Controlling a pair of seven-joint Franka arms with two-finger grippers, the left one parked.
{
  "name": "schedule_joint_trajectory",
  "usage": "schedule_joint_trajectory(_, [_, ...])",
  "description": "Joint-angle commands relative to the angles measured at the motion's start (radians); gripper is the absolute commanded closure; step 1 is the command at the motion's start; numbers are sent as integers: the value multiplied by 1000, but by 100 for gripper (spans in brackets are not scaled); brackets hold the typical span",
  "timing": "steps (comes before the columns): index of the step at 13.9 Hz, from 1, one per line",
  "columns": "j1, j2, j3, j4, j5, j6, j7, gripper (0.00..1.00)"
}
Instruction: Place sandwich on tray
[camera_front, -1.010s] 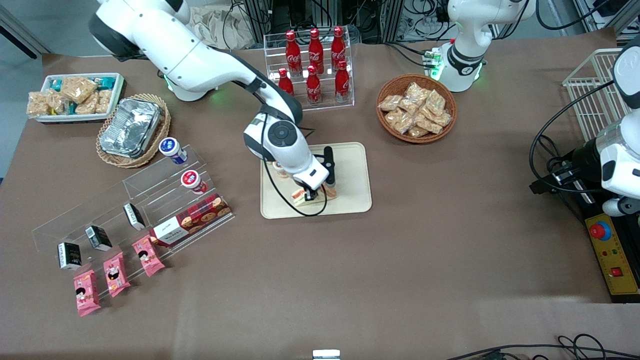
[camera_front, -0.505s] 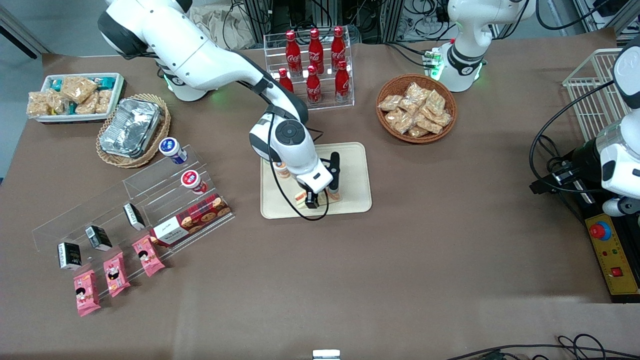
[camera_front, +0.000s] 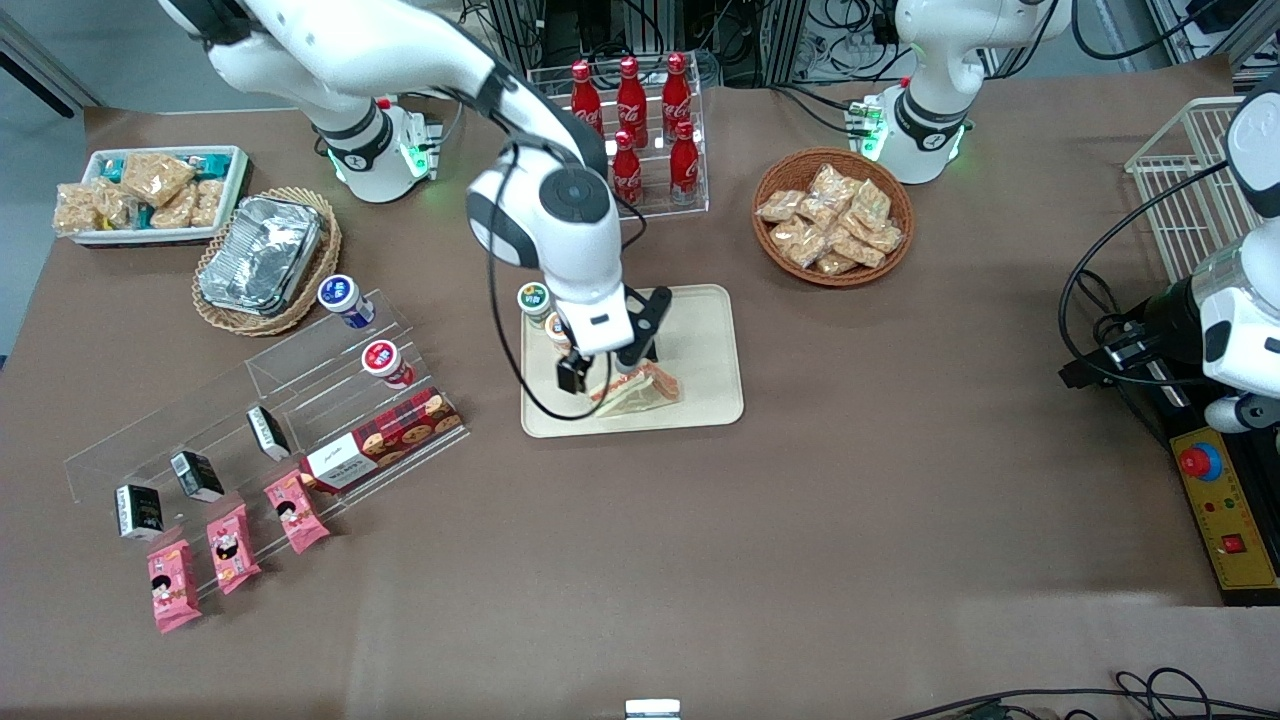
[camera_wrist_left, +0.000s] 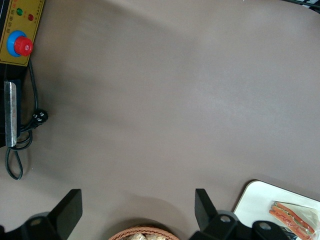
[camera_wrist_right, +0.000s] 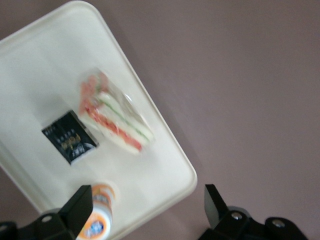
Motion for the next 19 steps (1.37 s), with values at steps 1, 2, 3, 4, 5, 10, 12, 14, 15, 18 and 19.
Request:
schedule_joint_trajectory(1, [-147, -136, 7, -20, 137, -150, 25, 1])
schedule_joint_trajectory(2, [-196, -191, 6, -20, 177, -208, 25, 1])
schedule_joint_trajectory(3, [-236, -237, 4, -19, 180, -258, 28, 1])
schedule_joint_trajectory(4, [-276, -274, 2, -19, 180, -294, 32, 1])
schedule_joint_trajectory(5, [-313, -307, -2, -19, 182, -316, 32, 1])
schedule_joint_trajectory(10, [-390, -409, -137, -22, 196, -422, 30, 1])
schedule_joint_trajectory(12, [-390, -438, -224, -27, 225, -424, 30, 1])
schedule_joint_trajectory(14, [-388, -473, -331, -31, 309, -433, 30, 1])
schedule_joint_trajectory(15, [-391, -487, -359, -31, 309, -437, 29, 1])
schedule_joint_trajectory(18, [-419, -507, -407, -21, 308, -479, 25, 1])
schedule_joint_trajectory(19, [-425, -507, -415, -17, 305, -479, 22, 1])
